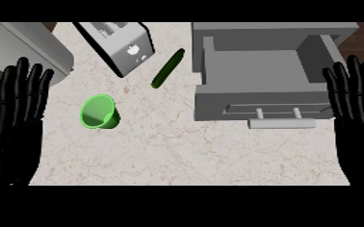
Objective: Pick up the cup, place it into the drawer and close the drawer
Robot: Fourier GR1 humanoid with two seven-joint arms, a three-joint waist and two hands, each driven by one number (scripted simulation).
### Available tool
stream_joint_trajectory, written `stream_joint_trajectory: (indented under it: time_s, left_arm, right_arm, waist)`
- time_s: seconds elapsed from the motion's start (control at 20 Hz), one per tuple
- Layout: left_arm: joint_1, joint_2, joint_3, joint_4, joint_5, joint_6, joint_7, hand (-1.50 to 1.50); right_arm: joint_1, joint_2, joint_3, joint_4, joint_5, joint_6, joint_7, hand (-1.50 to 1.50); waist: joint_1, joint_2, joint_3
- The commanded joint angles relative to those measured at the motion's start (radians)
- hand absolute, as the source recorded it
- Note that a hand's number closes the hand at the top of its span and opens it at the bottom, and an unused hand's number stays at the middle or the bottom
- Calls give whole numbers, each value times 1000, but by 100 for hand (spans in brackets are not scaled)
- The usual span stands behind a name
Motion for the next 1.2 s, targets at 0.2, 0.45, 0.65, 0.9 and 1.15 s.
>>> stream_joint_trajectory:
  time_s: [0.2, 0.45, 0.65, 0.9, 1.15]
  left_arm:
    - [-77, 44, 27, 30, 166, -130, 63, -150]
    - [-14, -16, 78, 131, 354, -143, 96, -150]
    - [54, -35, 53, 194, 334, -186, 21, -150]
    - [27, -12, 117, 314, 322, -202, -36, -150]
    - [-9, 4, 162, 472, 268, -187, -111, -150]
  right_arm:
    - [-43, 22, 3, -3, 34, -26, 6, -150]
    - [4, -46, -5, 52, 28, 61, 4, -150]
    - [-12, -32, 3, 55, 62, 55, -2, -150]
    - [-16, -71, -80, 71, -33, 128, 6, -150]
    - [-89, -42, -54, 193, 36, 97, -59, -150]
  waist:
    - [12, -3, -5]
    - [12, -2, -6]
    - [13, -3, -5]
    - [11, -3, -5]
    - [14, -1, -5]
